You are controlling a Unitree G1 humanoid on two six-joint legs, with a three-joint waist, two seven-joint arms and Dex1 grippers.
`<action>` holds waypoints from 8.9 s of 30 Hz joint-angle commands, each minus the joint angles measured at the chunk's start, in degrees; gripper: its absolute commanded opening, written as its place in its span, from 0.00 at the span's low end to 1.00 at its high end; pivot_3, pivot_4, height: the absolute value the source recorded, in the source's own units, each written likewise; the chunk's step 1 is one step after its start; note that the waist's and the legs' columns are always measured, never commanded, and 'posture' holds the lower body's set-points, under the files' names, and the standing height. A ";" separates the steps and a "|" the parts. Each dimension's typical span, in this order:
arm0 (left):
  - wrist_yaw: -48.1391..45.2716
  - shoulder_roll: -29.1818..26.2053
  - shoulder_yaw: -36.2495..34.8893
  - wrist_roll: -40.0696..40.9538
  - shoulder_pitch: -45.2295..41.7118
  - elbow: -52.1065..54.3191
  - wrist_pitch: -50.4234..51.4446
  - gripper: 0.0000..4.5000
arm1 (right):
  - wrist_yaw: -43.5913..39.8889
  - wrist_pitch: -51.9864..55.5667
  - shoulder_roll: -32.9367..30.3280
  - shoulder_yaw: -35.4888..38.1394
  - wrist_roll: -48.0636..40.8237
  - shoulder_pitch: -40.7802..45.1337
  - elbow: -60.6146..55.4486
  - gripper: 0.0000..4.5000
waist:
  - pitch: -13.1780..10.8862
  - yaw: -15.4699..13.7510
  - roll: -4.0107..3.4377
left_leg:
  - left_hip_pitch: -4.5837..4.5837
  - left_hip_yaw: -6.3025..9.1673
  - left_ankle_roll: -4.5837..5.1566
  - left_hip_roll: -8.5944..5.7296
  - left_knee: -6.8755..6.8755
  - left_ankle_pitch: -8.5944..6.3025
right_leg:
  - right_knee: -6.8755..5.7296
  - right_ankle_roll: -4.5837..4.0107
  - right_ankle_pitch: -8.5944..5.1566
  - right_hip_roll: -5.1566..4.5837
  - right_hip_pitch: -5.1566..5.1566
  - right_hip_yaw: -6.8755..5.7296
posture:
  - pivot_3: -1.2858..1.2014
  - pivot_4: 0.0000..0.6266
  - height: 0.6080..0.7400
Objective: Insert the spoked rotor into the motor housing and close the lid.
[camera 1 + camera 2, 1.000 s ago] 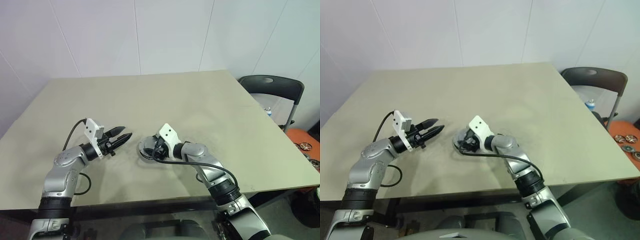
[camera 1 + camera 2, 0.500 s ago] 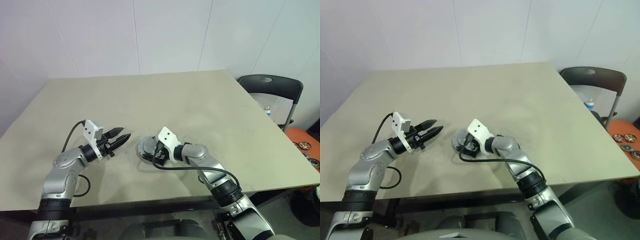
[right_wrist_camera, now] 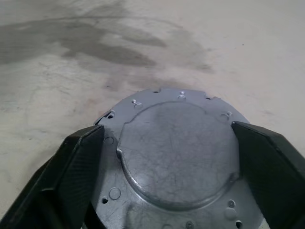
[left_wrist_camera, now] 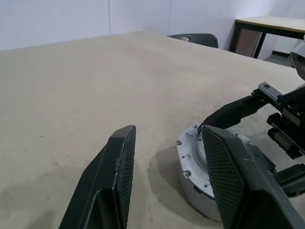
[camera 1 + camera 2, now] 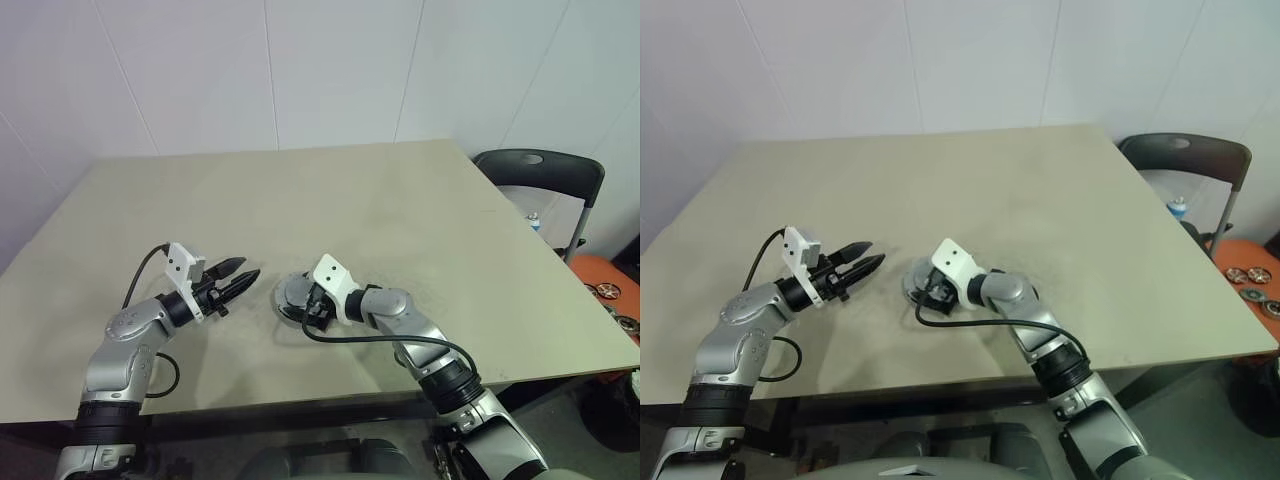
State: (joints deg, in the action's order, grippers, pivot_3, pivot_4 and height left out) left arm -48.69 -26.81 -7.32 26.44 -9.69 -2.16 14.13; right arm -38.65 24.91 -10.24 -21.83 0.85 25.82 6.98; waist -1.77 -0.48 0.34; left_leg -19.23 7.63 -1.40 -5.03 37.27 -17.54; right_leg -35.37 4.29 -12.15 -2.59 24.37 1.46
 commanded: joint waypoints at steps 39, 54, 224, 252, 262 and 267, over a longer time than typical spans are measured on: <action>1.93 0.31 -1.42 0.34 1.36 4.01 -0.97 0.52 | -6.60 6.60 -0.62 3.01 -9.82 2.98 -0.67 0.72 | -0.02 -0.07 -0.03 | -0.08 0.00 0.00 0.00 -0.03 0.00 | 0.02 0.00 0.00 -0.03 0.08 0.00 | 0.52 0.00 1.00; 2.52 0.55 -1.07 0.48 0.87 4.29 -0.58 0.52 | -3.29 -2.08 0.55 1.64 -4.94 4.33 6.88 0.72 | 0.00 0.42 0.00 | 0.15 -0.01 -0.04 0.04 -0.03 0.02 | -0.07 -0.01 0.00 0.01 -0.09 0.01 | 0.52 0.00 1.00; 5.27 3.32 -0.33 -0.03 1.45 4.92 -2.22 0.52 | -12.38 1.89 -2.85 -4.86 0.79 5.63 19.30 0.72 | -0.20 1.27 -0.44 | 1.09 0.10 0.16 0.08 -0.29 -0.14 | 0.28 0.30 -0.43 -0.05 -1.13 -0.06 | 0.52 0.00 1.00; -5.71 4.19 9.66 -4.99 -13.47 -16.70 1.08 0.52 | -13.48 2.58 -3.97 -4.57 -0.03 5.96 17.99 0.72 | -0.17 1.15 -0.50 | 1.00 0.11 0.17 0.02 -0.29 -0.14 | 0.34 0.48 -0.34 -0.06 -1.07 -0.07 | 0.52 0.00 1.00; -8.90 5.74 11.10 -5.01 -13.27 -14.53 2.83 0.01 | -13.54 2.75 -4.33 -4.45 -0.18 5.32 17.33 0.72 | -0.17 1.16 -0.50 | 0.98 0.14 0.17 0.02 -0.30 -0.14 | 0.37 0.49 -0.35 -0.10 -1.07 -0.07 | 0.52 0.00 1.00; -10.72 5.17 12.65 -5.64 -13.13 -14.15 4.14 0.01 | -13.27 2.57 -4.21 -4.37 -0.12 5.37 17.69 0.72 | -0.17 1.17 -0.51 | 0.99 0.15 0.17 0.02 -0.30 -0.14 | 0.37 0.50 -0.35 -0.10 -1.07 -0.07 | 0.52 0.00 1.00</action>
State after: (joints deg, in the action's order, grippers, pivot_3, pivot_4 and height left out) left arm -58.22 -21.13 4.88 21.12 -21.74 -18.13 18.18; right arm -52.47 23.47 -12.43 -23.04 -3.05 34.13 19.99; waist -1.94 0.69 -0.17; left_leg -18.24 7.78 -1.23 -5.01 36.97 -17.67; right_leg -35.00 4.79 -12.50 -2.69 23.30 1.38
